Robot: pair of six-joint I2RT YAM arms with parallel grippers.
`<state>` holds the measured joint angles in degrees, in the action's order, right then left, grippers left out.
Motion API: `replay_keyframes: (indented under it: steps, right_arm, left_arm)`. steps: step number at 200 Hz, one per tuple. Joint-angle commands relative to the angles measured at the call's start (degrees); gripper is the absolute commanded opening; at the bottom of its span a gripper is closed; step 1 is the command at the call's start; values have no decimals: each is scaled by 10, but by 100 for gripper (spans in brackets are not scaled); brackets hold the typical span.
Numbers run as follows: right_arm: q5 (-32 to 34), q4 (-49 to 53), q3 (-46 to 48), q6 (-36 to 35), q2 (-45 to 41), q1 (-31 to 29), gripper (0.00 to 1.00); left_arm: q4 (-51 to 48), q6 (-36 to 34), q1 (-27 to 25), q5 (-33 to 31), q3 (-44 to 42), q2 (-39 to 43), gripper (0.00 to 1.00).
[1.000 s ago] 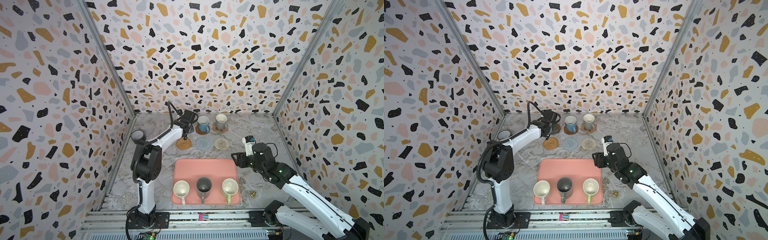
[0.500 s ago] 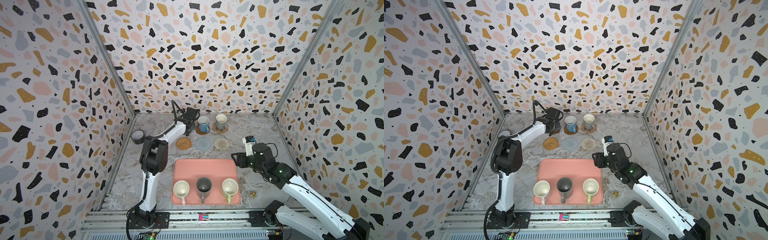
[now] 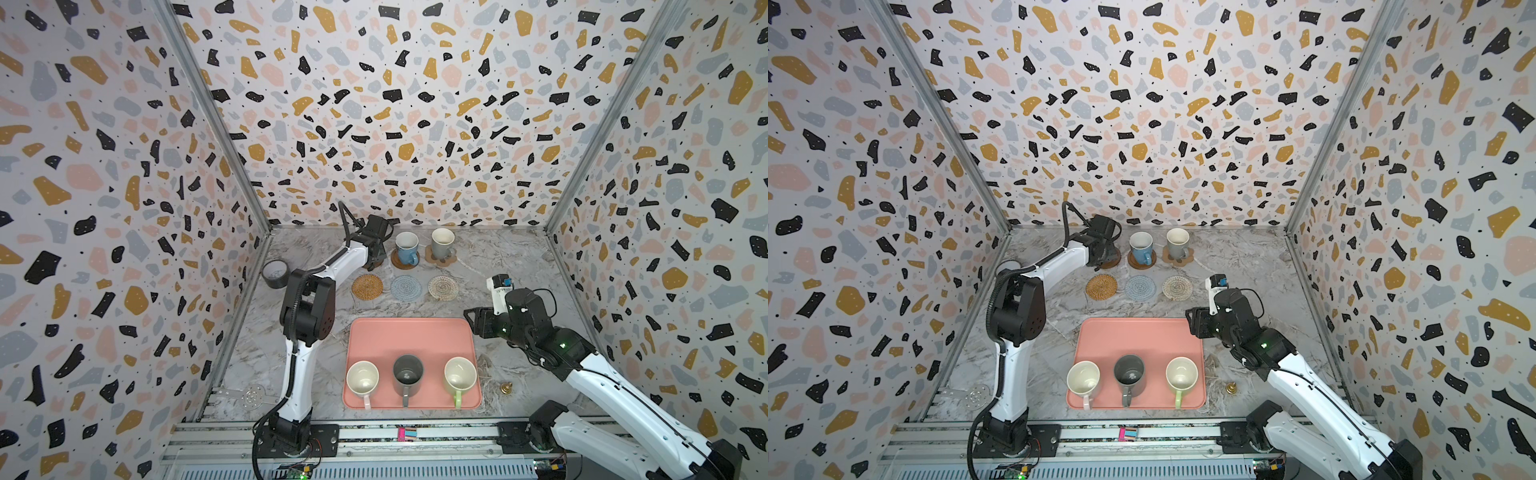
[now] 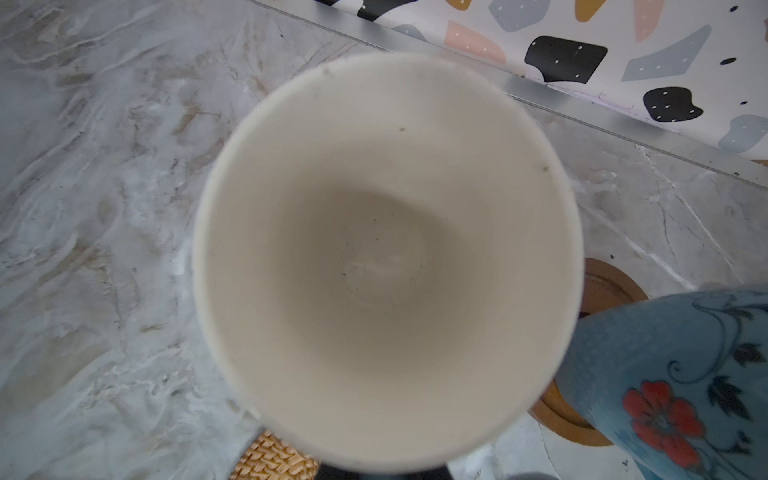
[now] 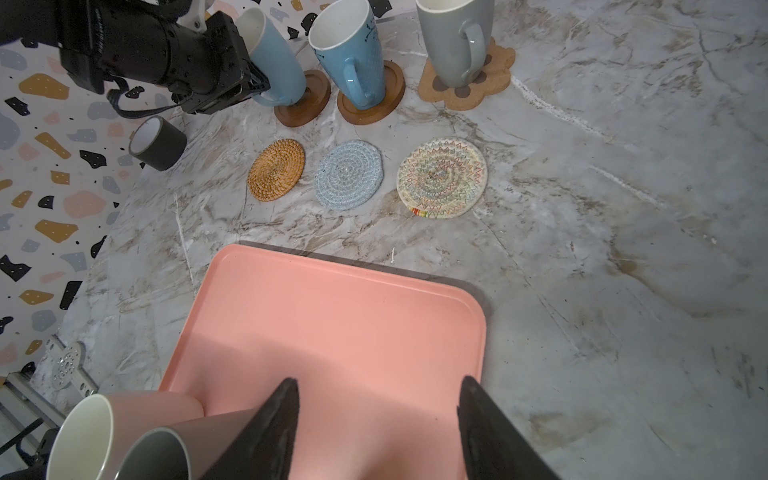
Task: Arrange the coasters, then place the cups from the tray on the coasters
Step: 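Lower the plain light-blue mug onto the empty brown wooden coaster with the left gripper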
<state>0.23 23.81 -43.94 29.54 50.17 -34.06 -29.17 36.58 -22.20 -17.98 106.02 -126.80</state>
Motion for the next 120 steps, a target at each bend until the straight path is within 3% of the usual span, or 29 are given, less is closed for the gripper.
replay_keyframes:
  steps: [1, 120]
  right_arm:
    - [4, 11, 2, 4, -9, 2, 63]
    - [7, 9, 14, 9, -10, 2, 63]
  left_arm:
    - [31, -12, 2, -7, 30, 5, 11]
    - [21, -25, 2, -5, 30, -7, 11]
